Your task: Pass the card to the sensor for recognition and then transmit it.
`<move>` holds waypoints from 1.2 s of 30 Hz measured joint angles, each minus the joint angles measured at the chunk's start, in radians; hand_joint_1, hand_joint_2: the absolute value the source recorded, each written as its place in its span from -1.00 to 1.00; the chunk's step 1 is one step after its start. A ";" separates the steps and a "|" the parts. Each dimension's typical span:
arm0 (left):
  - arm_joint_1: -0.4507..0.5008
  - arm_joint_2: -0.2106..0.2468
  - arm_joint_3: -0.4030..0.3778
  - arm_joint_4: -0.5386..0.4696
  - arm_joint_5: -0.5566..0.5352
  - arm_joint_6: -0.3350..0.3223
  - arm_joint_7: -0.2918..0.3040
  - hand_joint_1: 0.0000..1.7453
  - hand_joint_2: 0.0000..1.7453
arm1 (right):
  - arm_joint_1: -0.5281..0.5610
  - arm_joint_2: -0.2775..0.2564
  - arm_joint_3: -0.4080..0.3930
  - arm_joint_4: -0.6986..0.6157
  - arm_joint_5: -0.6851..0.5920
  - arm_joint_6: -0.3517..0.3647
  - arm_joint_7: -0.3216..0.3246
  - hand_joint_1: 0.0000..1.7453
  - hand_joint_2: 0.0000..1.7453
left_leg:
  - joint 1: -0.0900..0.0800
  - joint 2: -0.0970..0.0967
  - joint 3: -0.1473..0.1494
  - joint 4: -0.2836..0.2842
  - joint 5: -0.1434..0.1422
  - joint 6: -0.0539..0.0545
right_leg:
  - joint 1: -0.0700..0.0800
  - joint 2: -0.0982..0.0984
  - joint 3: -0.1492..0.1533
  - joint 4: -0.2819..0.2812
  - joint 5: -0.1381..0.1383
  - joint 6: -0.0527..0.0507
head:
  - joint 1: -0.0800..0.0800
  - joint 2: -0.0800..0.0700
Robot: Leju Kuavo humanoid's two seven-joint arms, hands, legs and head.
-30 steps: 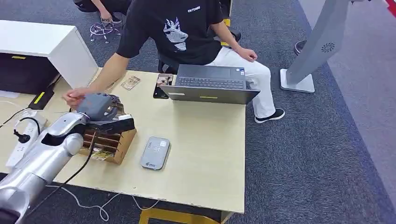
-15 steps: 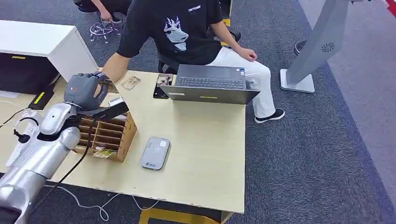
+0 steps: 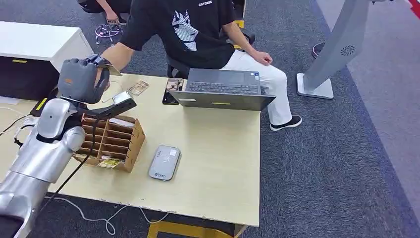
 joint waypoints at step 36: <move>-0.107 -0.117 0.145 0.458 -0.253 0.238 0.042 -1.00 1.00 | -0.130 0.048 0.121 0.096 -0.145 0.000 -0.061 -1.00 1.00 | 0.000 0.002 -0.001 0.000 0.000 0.000 | 0.000 0.003 -0.001 0.000 0.000 0.000 | 0.000 0.000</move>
